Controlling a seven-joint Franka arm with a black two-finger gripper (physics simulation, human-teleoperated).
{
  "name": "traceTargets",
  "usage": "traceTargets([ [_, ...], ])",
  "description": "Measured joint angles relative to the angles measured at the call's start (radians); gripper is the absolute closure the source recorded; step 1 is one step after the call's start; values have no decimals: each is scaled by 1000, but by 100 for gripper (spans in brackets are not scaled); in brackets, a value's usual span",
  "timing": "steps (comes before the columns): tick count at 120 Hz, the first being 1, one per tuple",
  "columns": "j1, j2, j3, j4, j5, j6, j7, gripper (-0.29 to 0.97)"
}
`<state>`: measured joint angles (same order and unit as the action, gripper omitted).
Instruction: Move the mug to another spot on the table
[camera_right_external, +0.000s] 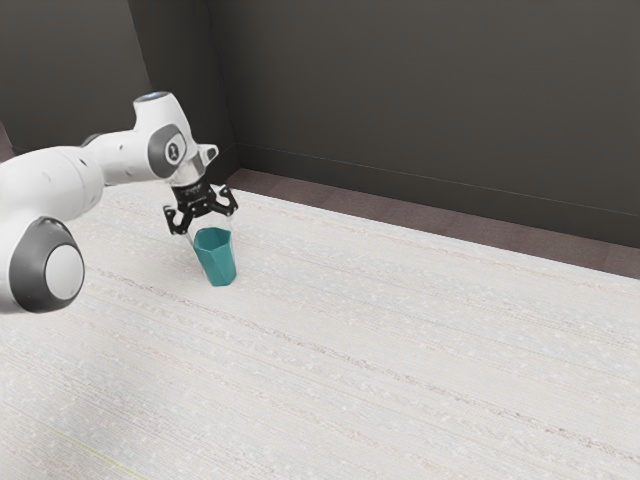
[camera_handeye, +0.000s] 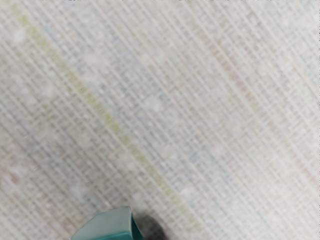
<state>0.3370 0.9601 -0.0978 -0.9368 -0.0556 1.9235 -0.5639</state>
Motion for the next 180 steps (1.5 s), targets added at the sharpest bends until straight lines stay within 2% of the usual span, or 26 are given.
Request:
traceTargets([
  [82,2,21,-7,-5,0,41,-16,2],
  [132,6,16,-26,-11,-9,43,-26,27],
  [153,7,12,-25,-11,-9,39,-32,51],
  [180,8,-3,-24,-17,-5,28,-40,59],
])
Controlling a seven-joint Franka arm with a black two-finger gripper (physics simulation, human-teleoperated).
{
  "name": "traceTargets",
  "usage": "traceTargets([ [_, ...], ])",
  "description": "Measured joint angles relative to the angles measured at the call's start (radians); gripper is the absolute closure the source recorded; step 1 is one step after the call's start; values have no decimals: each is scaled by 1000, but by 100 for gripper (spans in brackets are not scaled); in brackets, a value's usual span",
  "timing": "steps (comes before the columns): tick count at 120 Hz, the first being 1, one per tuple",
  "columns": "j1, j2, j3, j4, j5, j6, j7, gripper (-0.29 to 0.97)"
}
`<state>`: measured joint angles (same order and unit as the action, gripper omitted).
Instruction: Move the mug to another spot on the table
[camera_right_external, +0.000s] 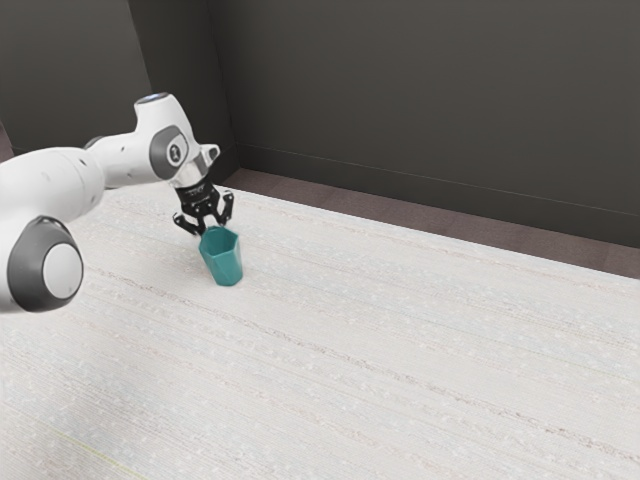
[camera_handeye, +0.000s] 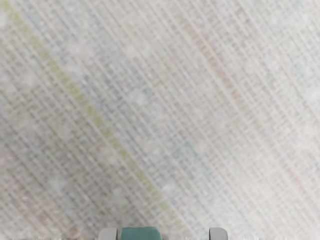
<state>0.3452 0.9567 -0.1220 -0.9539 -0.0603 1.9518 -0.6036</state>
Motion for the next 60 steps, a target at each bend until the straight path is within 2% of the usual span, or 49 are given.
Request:
traceTargets([
  [40,2,-66,0,-17,4,-46,-13,71],
  [60,5,-150,8,-112,-48,-87,-25,73],
])
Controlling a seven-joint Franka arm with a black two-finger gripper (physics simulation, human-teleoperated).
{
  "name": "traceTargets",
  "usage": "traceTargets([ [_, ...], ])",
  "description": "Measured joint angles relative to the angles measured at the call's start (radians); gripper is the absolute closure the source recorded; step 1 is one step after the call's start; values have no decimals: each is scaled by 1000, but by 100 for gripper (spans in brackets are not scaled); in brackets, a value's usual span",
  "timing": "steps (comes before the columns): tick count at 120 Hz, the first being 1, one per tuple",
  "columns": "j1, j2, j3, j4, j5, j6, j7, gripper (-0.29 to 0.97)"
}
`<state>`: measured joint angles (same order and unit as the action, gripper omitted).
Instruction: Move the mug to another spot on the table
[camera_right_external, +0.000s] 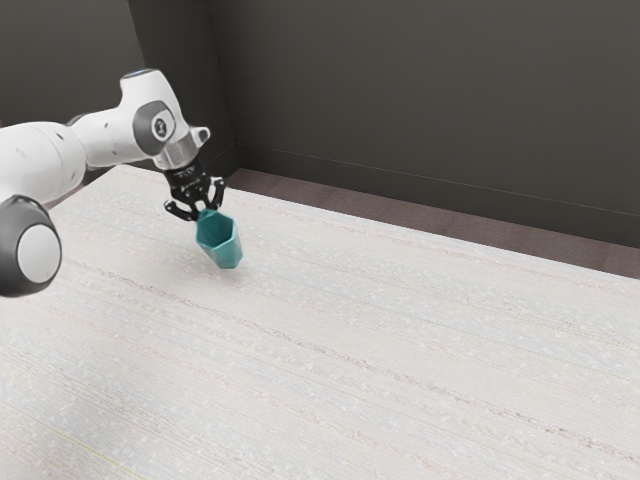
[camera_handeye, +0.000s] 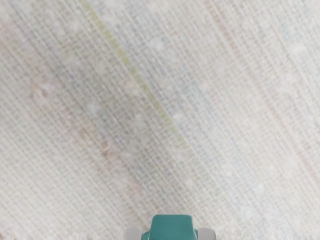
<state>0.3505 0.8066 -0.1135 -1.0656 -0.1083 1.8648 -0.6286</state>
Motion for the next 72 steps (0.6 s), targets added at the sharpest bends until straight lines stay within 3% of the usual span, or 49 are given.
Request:
traceTargets([
  [45,-27,-109,-2,-286,-205,-23,-31,73],
  [72,-63,-125,-9,-366,-258,15,-52,73],
])
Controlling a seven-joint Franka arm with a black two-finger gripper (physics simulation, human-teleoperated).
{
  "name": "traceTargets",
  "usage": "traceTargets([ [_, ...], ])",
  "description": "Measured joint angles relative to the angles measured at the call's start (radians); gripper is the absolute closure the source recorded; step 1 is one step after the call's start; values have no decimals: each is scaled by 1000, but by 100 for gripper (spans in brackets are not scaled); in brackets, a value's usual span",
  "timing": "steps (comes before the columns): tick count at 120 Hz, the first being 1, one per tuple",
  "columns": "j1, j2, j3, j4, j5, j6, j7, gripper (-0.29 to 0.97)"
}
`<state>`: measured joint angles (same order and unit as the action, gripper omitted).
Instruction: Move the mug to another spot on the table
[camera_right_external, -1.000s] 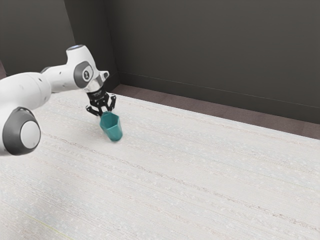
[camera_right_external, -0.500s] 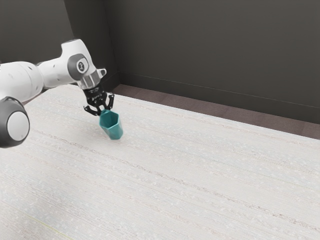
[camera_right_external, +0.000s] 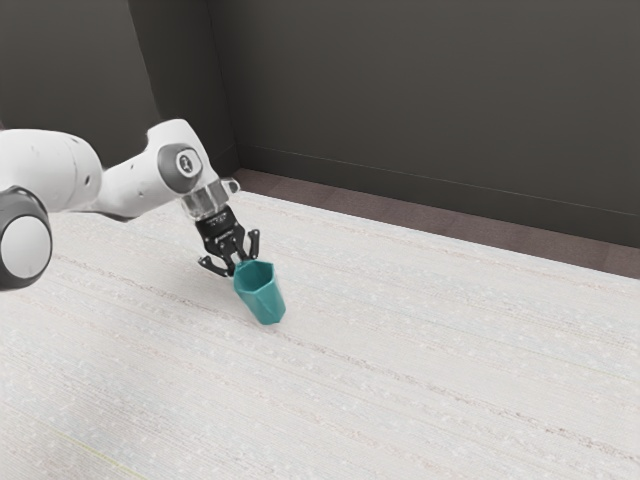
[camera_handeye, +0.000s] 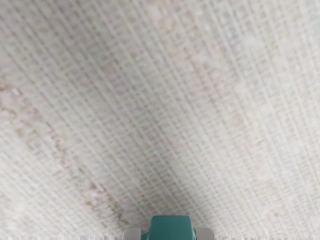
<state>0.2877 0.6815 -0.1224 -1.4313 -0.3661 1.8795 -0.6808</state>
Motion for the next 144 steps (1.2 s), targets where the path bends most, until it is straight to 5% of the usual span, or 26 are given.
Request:
traceTargets([
  [78,-38,-27,-3,-99,10,90,-59,73],
  [108,-37,-29,-3,-106,-3,98,-59,26],
  [144,-51,-26,-2,-84,-10,146,-60,6],
])
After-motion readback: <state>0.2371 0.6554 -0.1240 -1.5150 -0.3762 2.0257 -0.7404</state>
